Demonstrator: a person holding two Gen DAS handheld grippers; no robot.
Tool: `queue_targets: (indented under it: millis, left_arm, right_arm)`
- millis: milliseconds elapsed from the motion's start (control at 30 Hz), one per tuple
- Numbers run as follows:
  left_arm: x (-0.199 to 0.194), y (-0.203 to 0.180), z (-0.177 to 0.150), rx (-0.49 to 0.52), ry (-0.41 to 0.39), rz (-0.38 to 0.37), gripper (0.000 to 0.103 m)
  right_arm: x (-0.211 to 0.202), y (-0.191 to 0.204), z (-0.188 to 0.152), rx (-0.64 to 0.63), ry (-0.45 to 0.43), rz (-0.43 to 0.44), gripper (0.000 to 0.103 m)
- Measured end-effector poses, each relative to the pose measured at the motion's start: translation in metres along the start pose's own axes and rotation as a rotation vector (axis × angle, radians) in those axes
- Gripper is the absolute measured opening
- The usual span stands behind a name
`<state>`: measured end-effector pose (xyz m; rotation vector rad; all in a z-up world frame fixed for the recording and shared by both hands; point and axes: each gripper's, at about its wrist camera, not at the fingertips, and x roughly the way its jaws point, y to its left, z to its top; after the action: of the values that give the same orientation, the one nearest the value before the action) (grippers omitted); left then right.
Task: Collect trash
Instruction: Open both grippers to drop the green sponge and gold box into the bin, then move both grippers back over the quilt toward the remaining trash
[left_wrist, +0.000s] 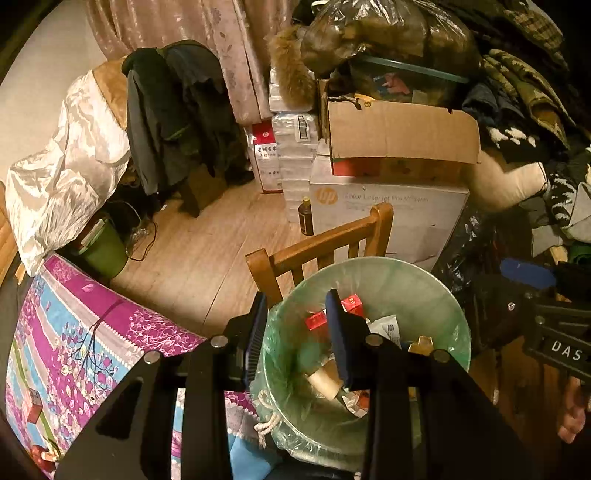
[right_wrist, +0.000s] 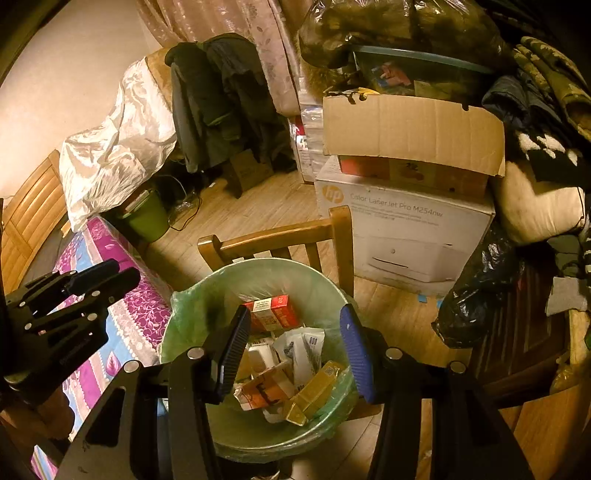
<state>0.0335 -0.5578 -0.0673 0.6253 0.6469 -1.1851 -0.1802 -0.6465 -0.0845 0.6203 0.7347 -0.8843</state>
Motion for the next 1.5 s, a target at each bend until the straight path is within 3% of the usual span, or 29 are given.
queue_targets:
  millis: [200,433,567,667,700,833,1033,1300,1500]
  left_arm:
    - [-0.005,0.017,-0.008,-0.064,-0.020,-0.083,0.031]
    - [-0.011,0.055,-0.035,-0.208,-0.016,-0.083,0.031]
    - [-0.024,0.078,-0.062,-0.267,-0.042,0.033,0.031]
    - [-0.038,0.101,-0.091,-0.297,-0.067,0.172,0.046]
    - [-0.044,0.111,-0.106,-0.315,-0.070,0.235,0.049]
    - [-0.064,0.147,-0.156,-0.383,-0.038,0.352,0.052]
    - [-0.105,0.208,-0.258,-0.619,0.058,0.475,0.053]
    - [-0.172,0.253,-0.378,-0.871,0.098,0.667,0.053]
    - [-0.206,0.279,-0.431,-0.996,0.090,0.694,0.053]
  right_arm:
    - [-0.003,-0.004,0.000,0.013,-0.017,-0.008,0.052]
    - [-0.007,0.004,-0.001,0.018,-0.050,0.035,0.052]
    - [-0.012,0.028,-0.008,-0.024,-0.109,0.051,0.052]
    - [-0.015,0.054,-0.018,-0.077,-0.162,0.047,0.056]
    - [-0.015,0.063,-0.021,-0.095,-0.175,0.047,0.057]
    - [-0.011,0.107,-0.035,-0.194,-0.184,0.070,0.058]
    - [0.005,0.180,-0.061,-0.329,-0.111,0.169,0.059]
    - [0.025,0.293,-0.105,-0.508,0.011,0.321,0.063]
    - [0.043,0.388,-0.144,-0.680,0.112,0.484,0.063]
